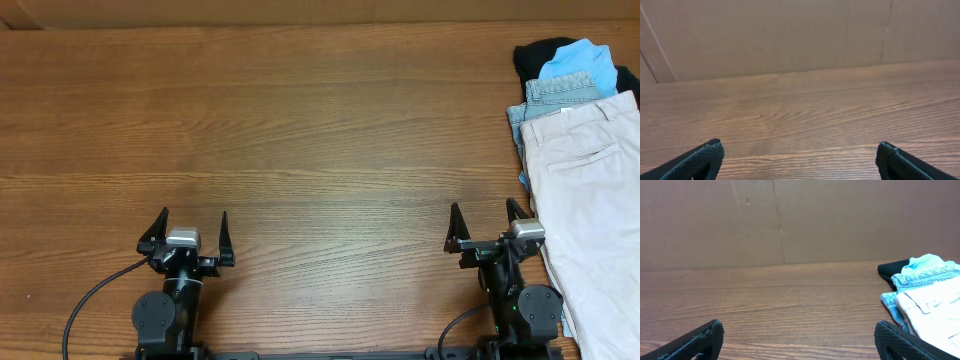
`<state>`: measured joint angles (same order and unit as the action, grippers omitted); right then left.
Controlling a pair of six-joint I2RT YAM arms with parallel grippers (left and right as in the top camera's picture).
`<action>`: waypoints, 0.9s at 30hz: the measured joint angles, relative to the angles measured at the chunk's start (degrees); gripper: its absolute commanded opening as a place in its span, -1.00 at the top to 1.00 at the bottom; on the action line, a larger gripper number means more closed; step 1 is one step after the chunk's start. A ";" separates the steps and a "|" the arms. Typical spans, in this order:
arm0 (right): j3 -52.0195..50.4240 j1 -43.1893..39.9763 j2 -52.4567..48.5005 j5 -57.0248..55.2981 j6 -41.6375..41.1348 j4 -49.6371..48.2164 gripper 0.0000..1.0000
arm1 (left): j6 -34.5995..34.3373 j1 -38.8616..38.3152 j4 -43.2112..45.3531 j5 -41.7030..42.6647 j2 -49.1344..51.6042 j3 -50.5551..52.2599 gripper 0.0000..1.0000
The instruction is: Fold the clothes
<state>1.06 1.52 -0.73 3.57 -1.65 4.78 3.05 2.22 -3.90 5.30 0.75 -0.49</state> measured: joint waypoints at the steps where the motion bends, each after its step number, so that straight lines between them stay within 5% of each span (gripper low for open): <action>1: 0.00 0.00 0.00 0.02 0.00 -0.02 -1.00 | 0.00 0.00 0.00 0.00 0.00 0.00 -0.99; 10: 0.00 0.02 0.00 -1.51 -0.02 -0.22 -1.00 | 0.00 0.00 0.00 0.00 0.00 0.00 -1.00; 20: 0.00 0.02 0.11 17.44 -11.41 -21.40 -1.00 | 0.00 0.00 0.00 0.00 0.00 0.00 -1.00; 27: 0.00 0.02 0.09 20.72 -17.25 -30.99 -1.00 | 0.00 0.00 0.00 0.00 0.00 0.00 -1.00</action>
<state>1.06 1.54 -0.64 24.29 -18.90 -26.22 3.05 2.22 -3.90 5.30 0.75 -0.49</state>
